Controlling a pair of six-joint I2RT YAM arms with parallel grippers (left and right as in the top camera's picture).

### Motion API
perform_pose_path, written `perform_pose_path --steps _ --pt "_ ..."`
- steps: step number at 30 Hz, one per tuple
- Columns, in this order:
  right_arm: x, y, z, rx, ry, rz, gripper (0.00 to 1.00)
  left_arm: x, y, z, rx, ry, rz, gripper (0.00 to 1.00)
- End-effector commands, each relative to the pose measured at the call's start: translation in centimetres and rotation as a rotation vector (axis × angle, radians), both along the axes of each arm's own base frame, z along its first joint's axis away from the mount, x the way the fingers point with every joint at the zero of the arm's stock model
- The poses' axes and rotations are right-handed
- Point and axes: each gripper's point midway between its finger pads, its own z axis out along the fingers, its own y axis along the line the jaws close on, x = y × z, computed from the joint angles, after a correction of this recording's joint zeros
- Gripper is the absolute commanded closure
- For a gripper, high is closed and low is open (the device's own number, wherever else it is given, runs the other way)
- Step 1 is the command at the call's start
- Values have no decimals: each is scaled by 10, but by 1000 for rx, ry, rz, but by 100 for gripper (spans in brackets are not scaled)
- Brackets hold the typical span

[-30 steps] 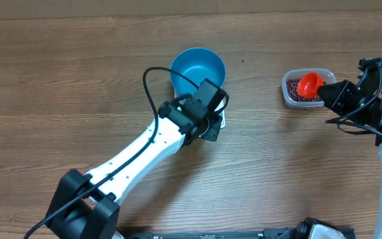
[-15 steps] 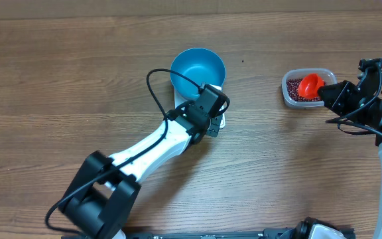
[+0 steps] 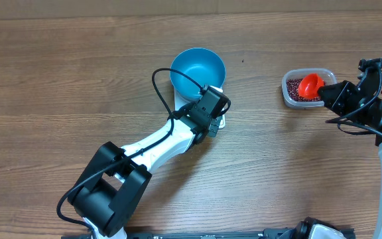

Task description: Scoop item into bowl and weigh 150g on scale

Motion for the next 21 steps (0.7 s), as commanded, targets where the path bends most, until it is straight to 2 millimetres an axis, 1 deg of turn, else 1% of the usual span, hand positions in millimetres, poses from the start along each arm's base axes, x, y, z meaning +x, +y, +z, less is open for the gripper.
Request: perform_pose_path --steps 1,10,17,21 --pt "1 -2 13 -22 -36 -4 96 3 6 -5 48 -22 2 96" --pt "1 -2 13 -23 -37 -4 96 6 2 -2 33 -39 3 96" --pt "1 -2 13 -22 -37 -4 96 8 1 -13 40 -31 3 96" --pt "1 -2 13 -22 -37 -4 96 7 1 -13 40 -31 3 96"
